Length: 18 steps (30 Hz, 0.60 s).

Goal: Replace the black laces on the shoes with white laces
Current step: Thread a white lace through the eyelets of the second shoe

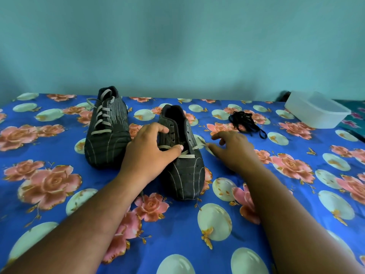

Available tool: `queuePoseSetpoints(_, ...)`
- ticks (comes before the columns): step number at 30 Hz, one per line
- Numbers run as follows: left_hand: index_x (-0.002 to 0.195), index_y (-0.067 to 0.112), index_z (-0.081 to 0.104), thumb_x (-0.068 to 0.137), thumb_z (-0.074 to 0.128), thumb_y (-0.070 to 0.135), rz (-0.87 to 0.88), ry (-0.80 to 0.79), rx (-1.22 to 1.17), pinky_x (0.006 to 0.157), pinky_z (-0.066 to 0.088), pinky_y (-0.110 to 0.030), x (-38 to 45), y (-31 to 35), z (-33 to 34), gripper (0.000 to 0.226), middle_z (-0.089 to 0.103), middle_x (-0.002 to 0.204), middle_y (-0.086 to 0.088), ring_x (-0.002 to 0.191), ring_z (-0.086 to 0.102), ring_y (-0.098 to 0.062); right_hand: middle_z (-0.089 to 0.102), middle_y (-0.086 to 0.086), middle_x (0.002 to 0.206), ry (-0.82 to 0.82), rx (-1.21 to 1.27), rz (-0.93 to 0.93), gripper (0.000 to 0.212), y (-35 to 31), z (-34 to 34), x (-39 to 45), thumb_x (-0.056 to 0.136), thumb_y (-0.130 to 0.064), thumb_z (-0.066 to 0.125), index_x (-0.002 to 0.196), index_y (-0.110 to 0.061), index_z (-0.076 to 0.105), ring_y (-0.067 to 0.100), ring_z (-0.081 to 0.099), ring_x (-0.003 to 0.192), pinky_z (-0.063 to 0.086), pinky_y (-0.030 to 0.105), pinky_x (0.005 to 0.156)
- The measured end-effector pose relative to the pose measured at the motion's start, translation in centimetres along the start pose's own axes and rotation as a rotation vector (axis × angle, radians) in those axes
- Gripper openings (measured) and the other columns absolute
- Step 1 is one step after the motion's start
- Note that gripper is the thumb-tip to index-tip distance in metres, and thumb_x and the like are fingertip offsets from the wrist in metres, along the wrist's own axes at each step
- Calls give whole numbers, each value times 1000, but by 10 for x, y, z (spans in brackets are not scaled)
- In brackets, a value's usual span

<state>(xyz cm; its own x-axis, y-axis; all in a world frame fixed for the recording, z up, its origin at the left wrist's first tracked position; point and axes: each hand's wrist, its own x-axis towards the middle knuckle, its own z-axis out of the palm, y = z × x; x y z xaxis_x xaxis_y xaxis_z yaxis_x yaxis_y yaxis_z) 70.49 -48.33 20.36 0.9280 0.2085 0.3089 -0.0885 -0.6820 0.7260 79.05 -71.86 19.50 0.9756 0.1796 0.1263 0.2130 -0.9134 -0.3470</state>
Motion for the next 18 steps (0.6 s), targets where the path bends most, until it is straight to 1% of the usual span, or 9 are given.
queuePoseSetpoints(1, 117, 31, 57, 76, 81, 51, -4, 6, 4, 94, 50, -47, 0, 1, 0, 51, 39, 102, 30, 103, 59, -18, 60, -4, 119, -1, -53, -24, 48, -6, 4, 1, 92, -64, 56, 130, -35, 62, 22, 51, 120, 45, 49, 100)
queuePoseSetpoints(3, 117, 30, 57, 75, 81, 48, -11, 11, 0, 91, 51, -43, -1, 3, 0, 51, 42, 102, 27, 103, 60, -19, 59, -1, 124, 2, -113, -59, 48, -15, 12, 4, 94, -62, 53, 133, -35, 61, 24, 51, 123, 43, 49, 101)
queuePoseSetpoints(5, 117, 30, 56, 74, 81, 45, -12, 4, -9, 90, 51, -41, -3, 6, 0, 51, 46, 110, 24, 103, 61, -20, 59, 1, 120, 39, -142, -87, 40, -20, 17, 7, 97, -56, 52, 127, -34, 66, 26, 53, 119, 43, 46, 97)
queuePoseSetpoints(8, 117, 31, 56, 75, 79, 46, -1, -8, 6, 89, 50, -40, -5, 9, 2, 50, 55, 128, 15, 104, 61, -18, 63, 1, 111, 92, -122, -111, 25, -24, 20, 7, 98, -40, 55, 113, -30, 72, 28, 55, 113, 42, 42, 91)
queuePoseSetpoints(11, 118, 29, 56, 78, 78, 48, -16, -55, 19, 93, 47, -37, -8, 8, -1, 50, 55, 132, 13, 113, 57, -15, 68, 2, 103, 135, -101, -125, 21, -24, 20, 4, 96, -30, 54, 102, -22, 73, 29, 57, 104, 46, 39, 84)
queuePoseSetpoints(13, 115, 31, 55, 78, 76, 52, -35, -98, 39, 88, 45, -34, -9, 8, -3, 48, 56, 131, 12, 109, 59, -17, 67, 4, 89, 185, 65, -74, 18, -26, 16, 1, 97, -28, 54, 94, -15, 66, 28, 59, 87, 48, 38, 71)
queuePoseSetpoints(15, 113, 33, 54, 77, 76, 54, -50, -118, 52, 82, 44, -33, -10, 10, -5, 48, 55, 128, 13, 101, 62, -18, 61, 0, 74, 237, 281, -16, 16, -28, 10, -3, 97, -27, 55, 88, -15, 59, 24, 55, 71, 41, 34, 57)
queuePoseSetpoints(16, 113, 33, 53, 76, 77, 55, -52, -120, 54, 82, 44, -34, -11, 11, -4, 49, 55, 127, 14, 98, 63, -17, 58, -3, 68, 265, 358, -11, 14, -28, 7, -6, 96, -27, 55, 88, -16, 58, 22, 52, 67, 37, 32, 55)
queuePoseSetpoints(18, 114, 32, 53, 75, 78, 54, -45, -114, 59, 87, 48, -36, -13, 15, -4, 51, 55, 124, 14, 100, 62, -15, 54, -6, 60, 280, 513, -23, 11, -32, -1, -13, 96, -25, 56, 89, -18, 59, 15, 47, 56, 35, 31, 53)
